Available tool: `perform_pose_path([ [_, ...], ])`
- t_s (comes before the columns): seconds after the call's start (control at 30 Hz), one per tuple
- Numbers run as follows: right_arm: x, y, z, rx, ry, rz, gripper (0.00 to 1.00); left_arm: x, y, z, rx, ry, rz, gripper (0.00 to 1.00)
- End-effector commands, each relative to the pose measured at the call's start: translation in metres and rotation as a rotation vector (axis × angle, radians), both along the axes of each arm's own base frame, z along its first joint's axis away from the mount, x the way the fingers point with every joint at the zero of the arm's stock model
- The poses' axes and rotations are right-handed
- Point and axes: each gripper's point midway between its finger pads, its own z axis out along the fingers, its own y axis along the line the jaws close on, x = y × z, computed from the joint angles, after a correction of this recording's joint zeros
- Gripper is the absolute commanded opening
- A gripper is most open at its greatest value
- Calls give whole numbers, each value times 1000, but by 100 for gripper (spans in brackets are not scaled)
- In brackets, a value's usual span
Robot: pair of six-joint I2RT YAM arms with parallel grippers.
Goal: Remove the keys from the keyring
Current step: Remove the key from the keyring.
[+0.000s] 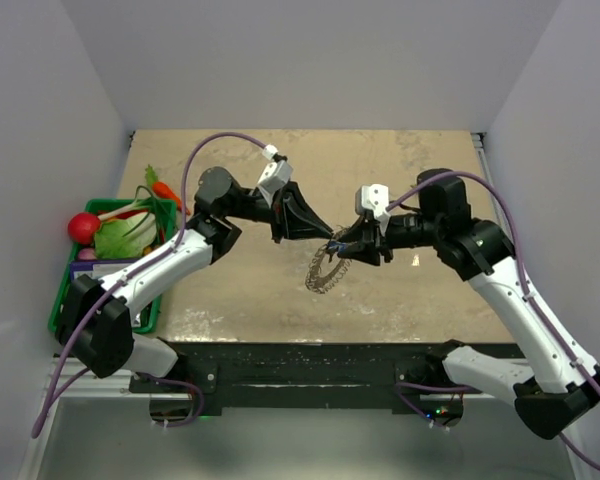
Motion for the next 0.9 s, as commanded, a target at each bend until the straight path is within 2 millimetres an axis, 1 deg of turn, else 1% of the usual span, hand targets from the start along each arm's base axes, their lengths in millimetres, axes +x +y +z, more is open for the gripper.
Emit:
perform_pose_path([
  [0.0, -18, -3, 37, 86, -39, 101, 37, -12, 6, 18, -60, -70, -22, 0],
  [0.07, -19, -4, 45, 115, -33, 123, 37, -15, 7, 20, -62, -66, -30, 0],
  [0.1, -16, -5, 48, 132, -26, 121, 37, -16, 7, 18, -63, -63, -34, 0],
  [0.13, -17, -4, 55, 164, -17, 145, 37, -18, 9, 20, -72, -64, -40, 0],
  [0.17, -17, -4, 56, 175, -6, 149, 37, -20, 9, 21, -76, -65, -46, 0],
  [0.2, -13, -2, 53, 177, 10, 151, 37, -21, 10, 21, -78, -65, -49, 0],
  [0.4, -8, 5, 41, 203, 77, 183, 35, -27, 13, 26, -102, -69, -67, 0],
  [0.47, -9, 8, 44, 223, 84, 198, 33, -28, 13, 26, -104, -67, -71, 0],
  [0.57, -9, 9, 44, 228, 104, 212, 30, -28, 13, 26, -107, -64, -72, 0],
  [0.6, -13, 9, 47, 235, 106, 232, 29, -28, 13, 25, -105, -61, -72, 0],
  [0.73, -22, 8, 52, 249, 115, 270, 32, -24, 11, 22, -103, -53, -55, 0],
  [0.87, -27, 8, 52, 260, 125, 292, 33, -21, 10, 20, -101, -46, -45, 0],
])
